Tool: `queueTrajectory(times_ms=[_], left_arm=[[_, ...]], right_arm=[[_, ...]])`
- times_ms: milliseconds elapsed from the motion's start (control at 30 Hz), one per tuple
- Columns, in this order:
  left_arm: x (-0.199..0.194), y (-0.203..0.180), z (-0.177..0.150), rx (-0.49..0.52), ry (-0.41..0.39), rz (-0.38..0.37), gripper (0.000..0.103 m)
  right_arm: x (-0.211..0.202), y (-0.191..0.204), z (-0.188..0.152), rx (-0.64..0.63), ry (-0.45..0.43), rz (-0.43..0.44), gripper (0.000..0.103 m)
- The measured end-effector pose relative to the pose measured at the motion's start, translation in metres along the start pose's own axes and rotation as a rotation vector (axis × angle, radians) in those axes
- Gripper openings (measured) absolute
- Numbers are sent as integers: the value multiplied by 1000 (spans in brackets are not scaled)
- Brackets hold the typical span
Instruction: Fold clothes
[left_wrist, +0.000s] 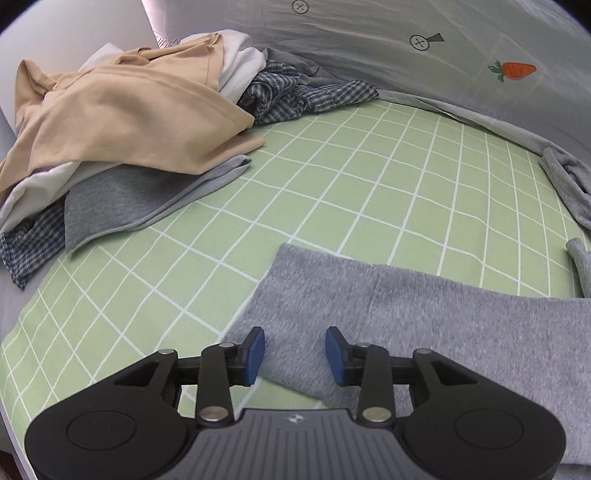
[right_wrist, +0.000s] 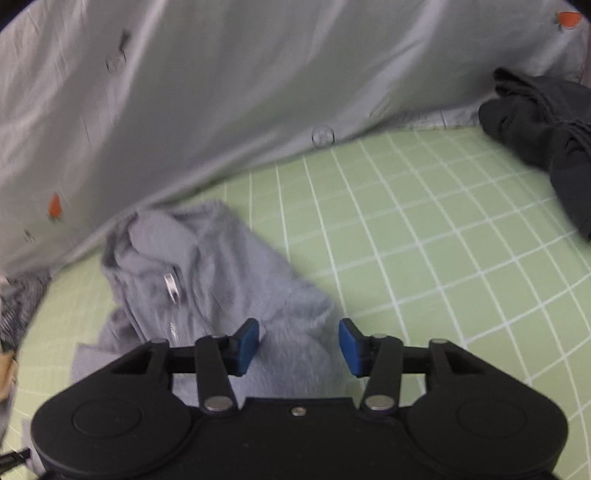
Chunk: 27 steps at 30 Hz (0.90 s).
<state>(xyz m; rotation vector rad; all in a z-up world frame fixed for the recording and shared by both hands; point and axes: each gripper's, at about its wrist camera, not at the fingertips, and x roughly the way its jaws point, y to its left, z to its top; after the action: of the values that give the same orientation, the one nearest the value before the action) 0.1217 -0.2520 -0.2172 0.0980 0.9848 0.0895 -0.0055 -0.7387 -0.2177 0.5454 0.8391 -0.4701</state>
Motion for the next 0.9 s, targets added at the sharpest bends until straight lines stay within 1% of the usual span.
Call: queueTrajectory(times_ms=[33, 100, 133, 167, 200, 233, 467, 533, 600, 633, 667, 700, 733, 767, 833, 900], left_arm=[[0, -1, 0, 7, -2, 3, 40], [0, 0, 0, 13, -4, 4, 41], [0, 0, 0, 12, -4, 4, 43], [0, 1, 0, 11, -5, 4, 44], [0, 2, 0, 9, -6, 3, 46], [0, 3, 0, 5, -6, 1, 47], [1, 10, -4, -18, -23, -1, 60], [2, 13, -4, -32, -19, -2, 63], [2, 16, -3, -45, -10, -8, 65], [2, 17, -3, -50, -6, -11, 66], [3, 19, -3, -57, -2, -13, 67], [3, 20, -4, -66, 2, -14, 70], [3, 22, -4, -76, 5, -16, 71], [3, 23, -5, -87, 8, -21, 71], [4, 27, -5, -113, 12, -32, 72], [6, 30, -6, -138, 16, -38, 76]], right_arm=[[4, 0, -1, -1, 13, -12, 56], [10, -3, -2, -5, 43, -1, 51], [12, -6, -2, -5, 58, 11, 39], [12, -6, 0, -11, 51, 16, 22], [11, -5, 3, -19, 42, 19, 14], [11, -4, 6, -26, 32, 23, 11], [8, 0, 27, -78, -36, 49, 9], [18, 2, 26, -95, -22, 17, 9], [26, 1, 25, -96, -4, -12, 11], [26, 0, 24, -88, -5, -29, 19], [23, 0, 22, -85, -18, -47, 42], [19, -1, 21, -82, -32, -65, 57], [13, 0, 18, -86, -49, -71, 86], [5, 0, 14, -89, -66, -64, 103], [-11, -1, 6, -94, -100, -46, 103], [-25, -1, -7, -111, -101, -36, 103]])
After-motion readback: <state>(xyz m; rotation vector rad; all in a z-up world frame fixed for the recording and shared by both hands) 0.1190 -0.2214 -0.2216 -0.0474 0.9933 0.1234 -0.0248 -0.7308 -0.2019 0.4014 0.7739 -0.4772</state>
